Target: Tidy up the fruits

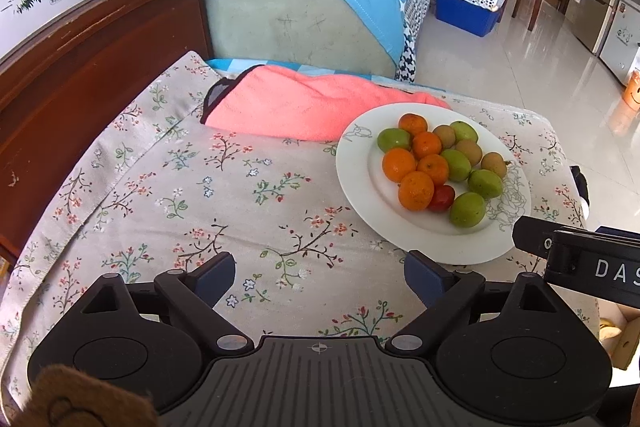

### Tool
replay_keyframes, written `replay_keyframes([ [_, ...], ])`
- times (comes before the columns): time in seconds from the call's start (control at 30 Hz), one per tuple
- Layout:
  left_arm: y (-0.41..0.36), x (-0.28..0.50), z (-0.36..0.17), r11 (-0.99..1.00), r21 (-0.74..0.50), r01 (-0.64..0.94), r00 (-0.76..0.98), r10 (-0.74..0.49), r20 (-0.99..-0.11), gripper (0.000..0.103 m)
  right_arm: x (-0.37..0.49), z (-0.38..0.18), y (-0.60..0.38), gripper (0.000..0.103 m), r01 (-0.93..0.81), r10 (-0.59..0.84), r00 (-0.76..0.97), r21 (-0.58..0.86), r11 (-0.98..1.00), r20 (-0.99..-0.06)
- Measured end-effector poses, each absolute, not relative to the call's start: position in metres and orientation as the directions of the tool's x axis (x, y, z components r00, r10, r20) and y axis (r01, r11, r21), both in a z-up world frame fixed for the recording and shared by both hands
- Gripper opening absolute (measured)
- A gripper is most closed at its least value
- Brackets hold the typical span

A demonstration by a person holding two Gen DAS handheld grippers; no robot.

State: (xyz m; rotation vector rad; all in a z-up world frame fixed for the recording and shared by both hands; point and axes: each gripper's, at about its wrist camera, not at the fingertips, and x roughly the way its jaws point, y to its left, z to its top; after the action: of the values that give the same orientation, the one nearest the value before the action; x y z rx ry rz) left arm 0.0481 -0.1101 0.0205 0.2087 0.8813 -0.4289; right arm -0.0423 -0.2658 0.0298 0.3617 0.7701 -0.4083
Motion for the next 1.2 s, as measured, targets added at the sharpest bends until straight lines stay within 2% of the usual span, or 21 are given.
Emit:
replay_keyframes([
  [0.67, -0.119, 0.065, 0.014, 0.91, 0.037, 0.414, 0.557, -0.221, -0.801, 0.093, -0.028, 0.013, -0.263, 0.096, 0.509, -0.289, 0.563, 0.049, 0.86, -0.774],
  [1.2, -0.129, 0.075, 0.004, 0.906, 0.089, 0.414, 0.557, -0.175, -0.812, 0.093, -0.016, 0.002, -0.264, 0.097, 0.519, -0.302, 0.531, 0.022, 0.854, -0.792],
])
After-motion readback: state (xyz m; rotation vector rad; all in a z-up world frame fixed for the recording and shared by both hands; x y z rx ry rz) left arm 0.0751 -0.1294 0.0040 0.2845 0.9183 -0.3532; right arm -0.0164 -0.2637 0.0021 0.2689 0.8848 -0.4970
